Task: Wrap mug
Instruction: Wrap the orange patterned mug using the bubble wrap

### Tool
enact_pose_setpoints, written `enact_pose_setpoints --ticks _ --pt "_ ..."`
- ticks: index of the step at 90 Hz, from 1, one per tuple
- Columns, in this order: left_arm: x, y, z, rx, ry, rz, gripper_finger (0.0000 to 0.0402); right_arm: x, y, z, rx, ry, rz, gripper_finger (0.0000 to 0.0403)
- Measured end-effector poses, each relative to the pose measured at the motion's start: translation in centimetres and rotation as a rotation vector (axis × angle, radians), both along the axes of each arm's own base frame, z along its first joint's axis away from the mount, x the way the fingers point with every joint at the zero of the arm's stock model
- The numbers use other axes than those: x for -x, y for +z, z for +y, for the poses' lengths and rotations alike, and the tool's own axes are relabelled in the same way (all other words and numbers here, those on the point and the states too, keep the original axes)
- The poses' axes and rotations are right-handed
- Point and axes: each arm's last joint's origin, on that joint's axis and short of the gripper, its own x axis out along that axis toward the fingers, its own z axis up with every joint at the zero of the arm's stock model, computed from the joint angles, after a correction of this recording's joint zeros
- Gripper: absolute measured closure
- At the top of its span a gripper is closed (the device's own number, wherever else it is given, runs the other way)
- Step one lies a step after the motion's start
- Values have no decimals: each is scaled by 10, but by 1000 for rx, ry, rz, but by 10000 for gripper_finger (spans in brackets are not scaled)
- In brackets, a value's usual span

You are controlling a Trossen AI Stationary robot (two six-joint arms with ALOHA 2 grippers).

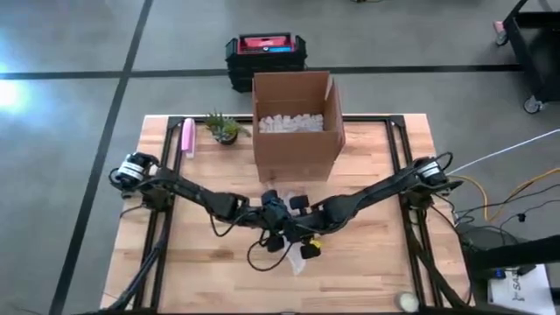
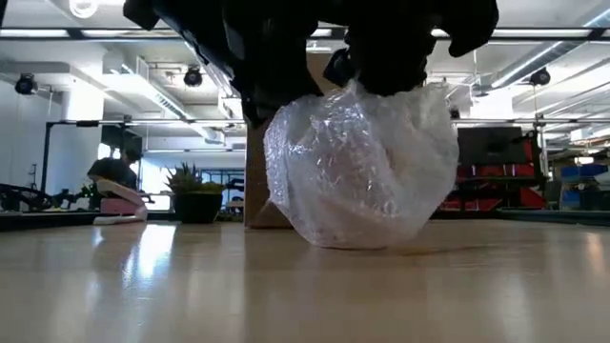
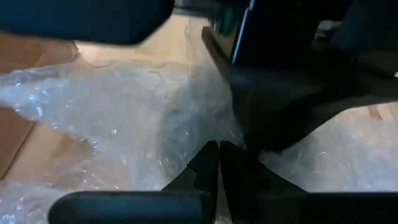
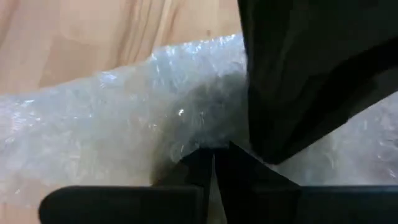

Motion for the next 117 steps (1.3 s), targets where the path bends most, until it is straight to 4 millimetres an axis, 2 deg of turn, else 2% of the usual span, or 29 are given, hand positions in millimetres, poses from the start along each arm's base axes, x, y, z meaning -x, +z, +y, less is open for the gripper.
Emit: enact_pose_setpoints --ticks 7,17,29,37,47,56,61,70,98,117 --pt "0 0 0 -5 -4 0 395 1 3 0 -5 6 -2 395" --pt "0 0 0 -7 -6 0 395 8 21 2 -24 13 -24 394" --pt "1 0 -1 -11 -9 4 395 24 60 5 -63 35 -95 394" --pt "1 0 -1 -10 -9 3 395 38 84 0 -61 24 -109 394" --pt "1 0 0 -7 -7 3 395 52 99 -11 87 -70 -126 394" --pt "1 0 -1 -6 -7 2 395 57 104 -23 211 -153 -175 394" --pt "1 0 -1 -5 -6 1 395 56 98 -28 209 -168 -173 394" --pt "0 1 -1 -5 -7 -2 395 49 78 -31 152 -158 -150 394" --pt "0 1 0 -7 -8 -5 395 24 19 -8 66 -34 -75 395" --pt "0 2 0 -1 -3 -11 395 15 -4 -7 88 -24 -42 395"
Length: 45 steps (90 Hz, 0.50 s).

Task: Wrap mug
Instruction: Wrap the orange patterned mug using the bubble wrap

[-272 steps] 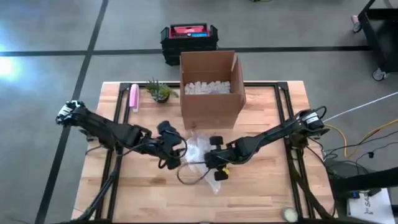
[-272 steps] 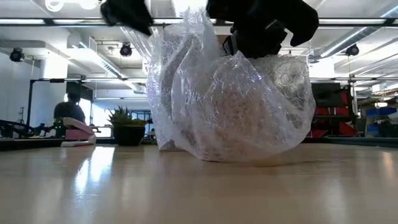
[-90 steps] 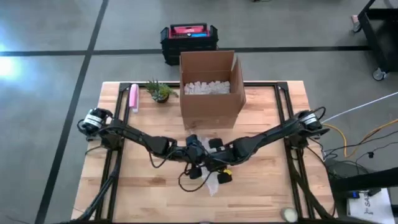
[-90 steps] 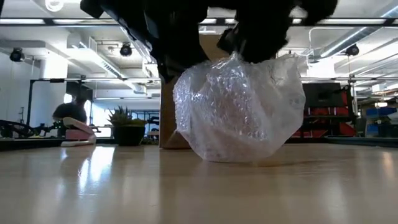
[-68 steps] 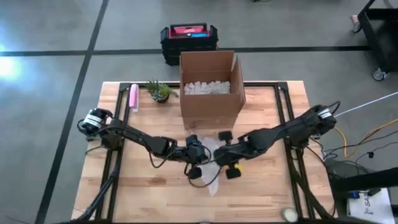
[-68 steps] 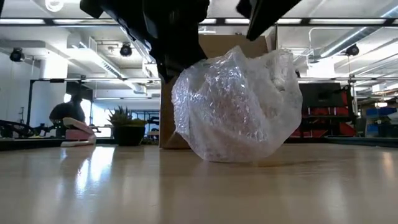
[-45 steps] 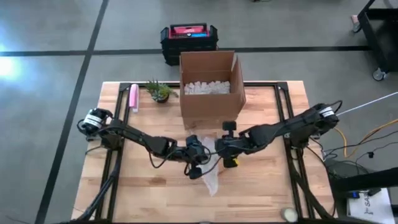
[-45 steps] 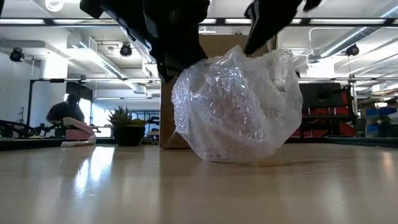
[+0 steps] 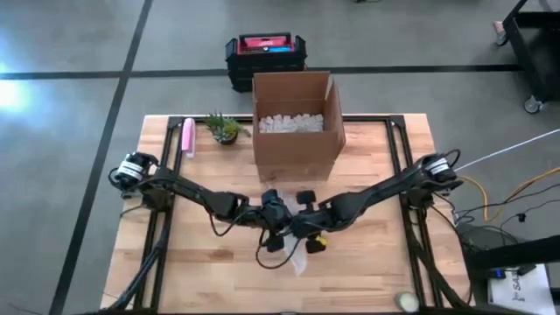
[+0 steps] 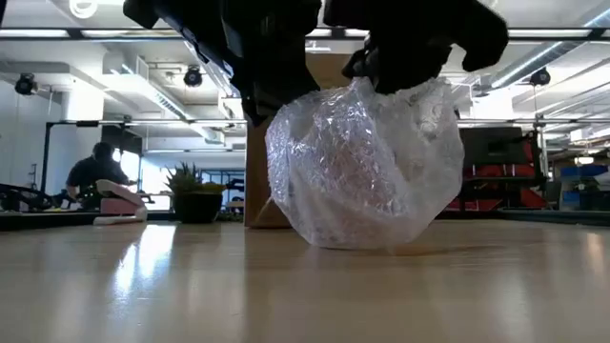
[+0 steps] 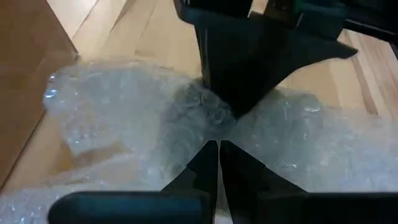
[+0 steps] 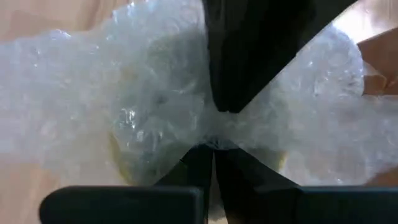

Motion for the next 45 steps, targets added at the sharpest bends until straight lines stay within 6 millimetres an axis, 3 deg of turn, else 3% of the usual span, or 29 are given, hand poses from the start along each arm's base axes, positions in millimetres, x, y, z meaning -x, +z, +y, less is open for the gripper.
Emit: enact_pose_setpoints --ticks 7,18,35,45 --pt "0 0 0 -1 -4 -3 395 1 1 0 -2 13 4 395" --pt "0 0 0 -5 -7 -2 395 5 20 0 -13 20 -5 395" --pt "0 0 0 -12 -11 6 395 20 74 -5 -51 28 -116 395" --pt "0 0 0 -10 -14 6 395 27 89 -17 28 -33 -171 395"
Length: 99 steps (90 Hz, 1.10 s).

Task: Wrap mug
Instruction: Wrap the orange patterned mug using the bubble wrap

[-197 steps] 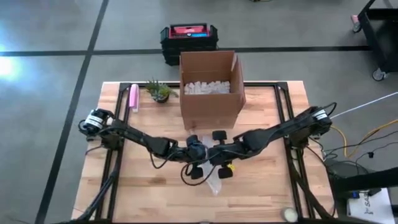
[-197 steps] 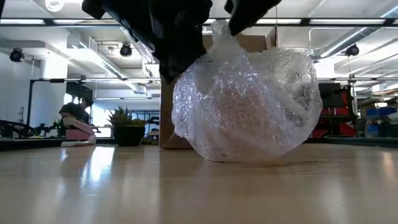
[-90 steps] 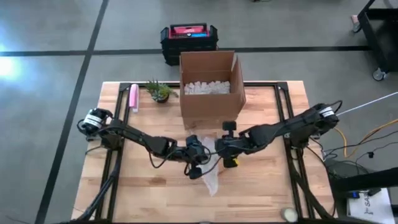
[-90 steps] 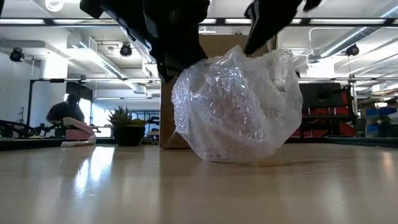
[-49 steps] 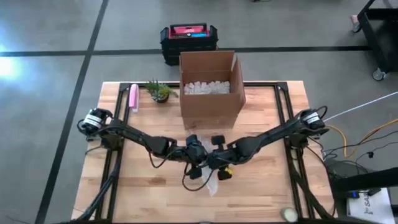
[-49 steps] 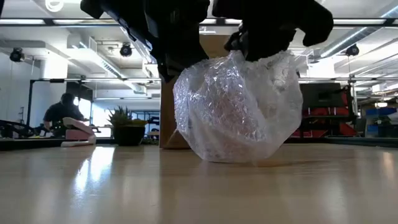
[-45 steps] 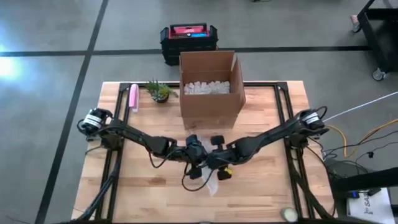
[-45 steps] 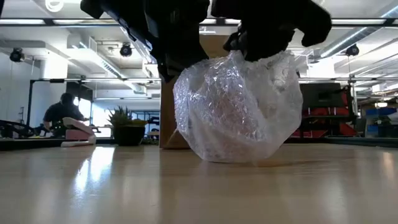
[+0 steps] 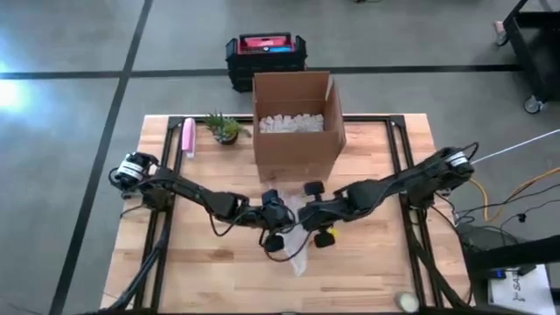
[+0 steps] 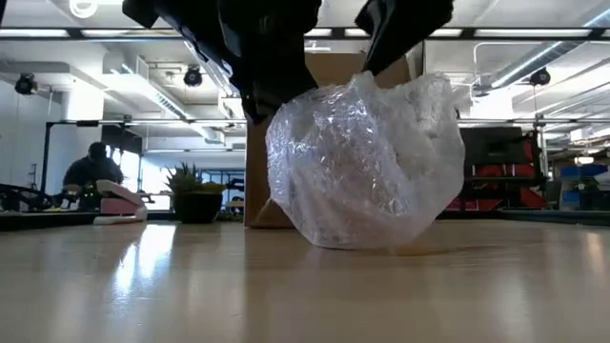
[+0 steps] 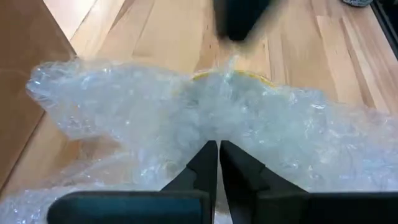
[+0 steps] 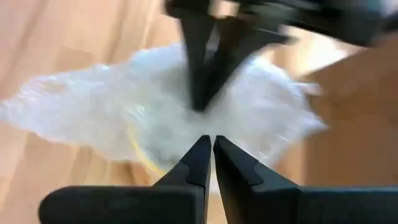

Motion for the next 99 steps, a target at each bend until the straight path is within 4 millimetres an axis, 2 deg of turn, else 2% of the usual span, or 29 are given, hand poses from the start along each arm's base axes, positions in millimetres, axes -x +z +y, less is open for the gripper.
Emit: enact_pose_setpoints --ticks 12,28,44,66,86,99 --pt "0 0 0 2 1 -1 395 -1 -1 -17 88 -77 -26 395" --pt "0 0 0 4 1 -2 395 -16 -34 -26 90 -94 21 394" --pt "0 0 0 3 -3 0 395 -23 -51 -7 -1 24 59 394" --pt "0 0 -1 12 -13 3 395 -16 -50 26 -25 100 39 394" --pt "0 0 -1 11 -5 0 395 -14 -52 31 -42 91 46 394" --pt "0 0 0 6 0 -3 395 -15 -40 33 -36 106 26 394"
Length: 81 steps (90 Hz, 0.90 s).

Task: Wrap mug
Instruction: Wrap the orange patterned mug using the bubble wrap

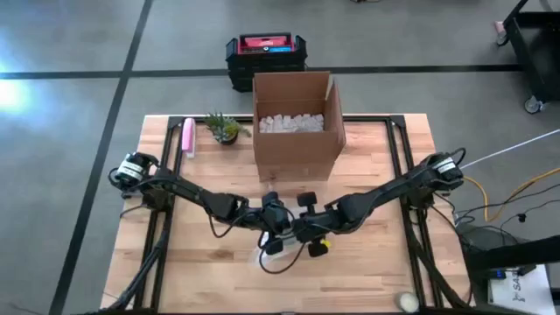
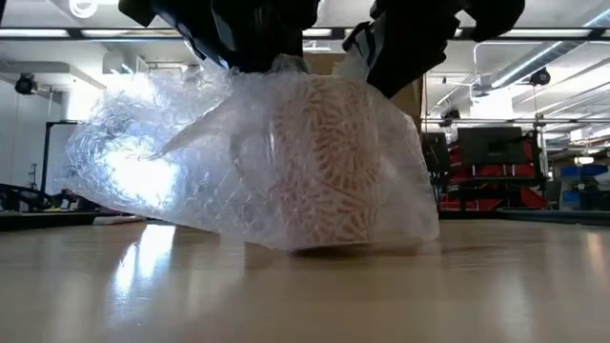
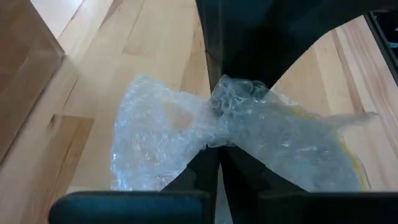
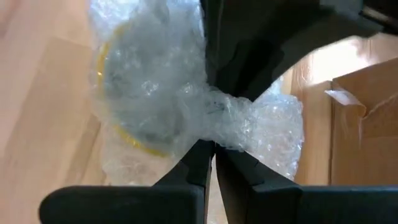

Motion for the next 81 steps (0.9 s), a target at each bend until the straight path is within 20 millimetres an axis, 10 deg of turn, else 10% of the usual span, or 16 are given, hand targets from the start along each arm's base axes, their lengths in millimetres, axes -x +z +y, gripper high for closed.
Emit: enact_pose_setpoints --ticks 14,48,81 --pt "0 0 1 -6 10 -2 395 -6 14 5 -55 51 -60 394" --pt "1 3 -1 29 -11 -3 395 -20 -44 12 -59 32 103 395" --pt "43 56 -6 118 -44 1 400 -18 -33 11 -73 18 82 394"
